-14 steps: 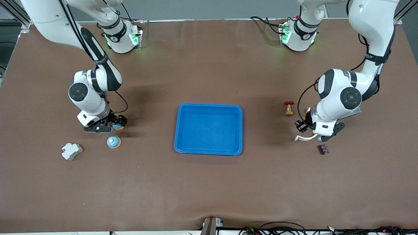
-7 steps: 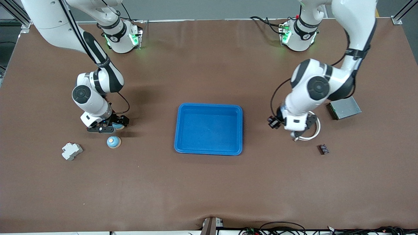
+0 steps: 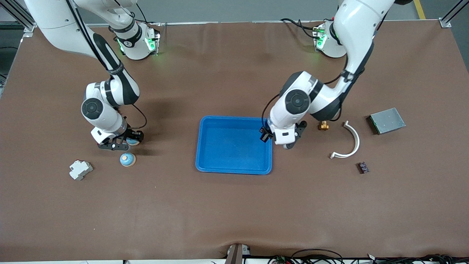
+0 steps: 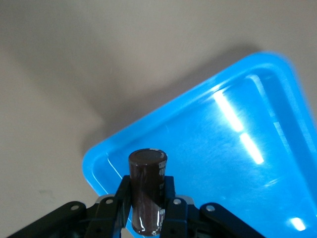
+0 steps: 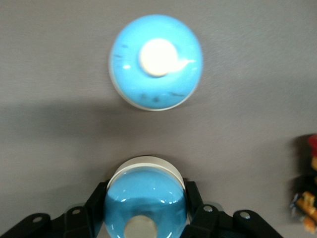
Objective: Place electrolytic capacitor and blue bell in tray
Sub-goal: 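Carry the capacitor to the tray while the right gripper lifts the bell, then release the capacitor in the tray while the right gripper carries the bell over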
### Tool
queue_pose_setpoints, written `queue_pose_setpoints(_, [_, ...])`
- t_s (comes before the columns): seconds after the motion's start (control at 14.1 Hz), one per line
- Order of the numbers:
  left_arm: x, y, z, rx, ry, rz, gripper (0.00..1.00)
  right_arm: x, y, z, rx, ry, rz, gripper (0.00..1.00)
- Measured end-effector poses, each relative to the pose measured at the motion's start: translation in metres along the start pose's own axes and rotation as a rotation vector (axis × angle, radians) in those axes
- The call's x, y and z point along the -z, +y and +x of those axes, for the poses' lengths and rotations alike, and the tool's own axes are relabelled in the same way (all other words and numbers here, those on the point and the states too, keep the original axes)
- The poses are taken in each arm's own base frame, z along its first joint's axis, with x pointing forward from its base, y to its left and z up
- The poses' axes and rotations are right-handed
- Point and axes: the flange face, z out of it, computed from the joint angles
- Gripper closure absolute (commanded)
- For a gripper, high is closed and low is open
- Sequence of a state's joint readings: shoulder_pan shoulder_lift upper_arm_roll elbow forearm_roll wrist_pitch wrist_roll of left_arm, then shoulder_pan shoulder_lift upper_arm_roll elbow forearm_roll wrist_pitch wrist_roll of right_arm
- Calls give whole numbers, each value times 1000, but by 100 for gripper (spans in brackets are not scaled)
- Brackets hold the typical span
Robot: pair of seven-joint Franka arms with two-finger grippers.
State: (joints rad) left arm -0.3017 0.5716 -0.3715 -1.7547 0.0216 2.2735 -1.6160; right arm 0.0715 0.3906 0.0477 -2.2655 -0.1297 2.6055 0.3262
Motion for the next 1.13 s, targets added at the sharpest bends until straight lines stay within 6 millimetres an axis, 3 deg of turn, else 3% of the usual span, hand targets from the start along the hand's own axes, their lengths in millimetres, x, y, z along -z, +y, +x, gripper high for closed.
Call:
queue_pose_setpoints(0.14, [-29, 0, -6, 34, -3, 38, 100, 26, -33, 8, -50, -40, -8, 100])
queue_pose_setpoints(0.28, [-52, 0, -3, 59, 8, 63, 100, 62, -77, 14, -112, -49, 15, 100])
queue_pose_setpoints(0.35, [-60, 0, -2, 66, 9, 68, 89, 78, -100, 14, -146, -50, 43, 100])
queue_pose_setpoints(0.42, [-66, 1, -3, 69, 7, 66, 51, 89, -119, 12, -179, -53, 76, 100])
queue_pose_setpoints(0.49, [-68, 3, -3, 70, 5, 59, 1, 95, -135, 9, -212, -60, 106, 100])
queue_pose_setpoints(0.85, [-40, 26, 3, 79, 5, -9, 0, 111, -217, -22, -342, -42, 189, 100])
queue_pose_setpoints(0.99, [-13, 31, 20, 74, 61, -12, 0, 108, -258, -39, -380, -45, 199, 100])
queue_pose_setpoints(1.13, [31, 32, 46, 69, 153, 7, 0, 103, -295, -48, -414, -28, 183, 100])
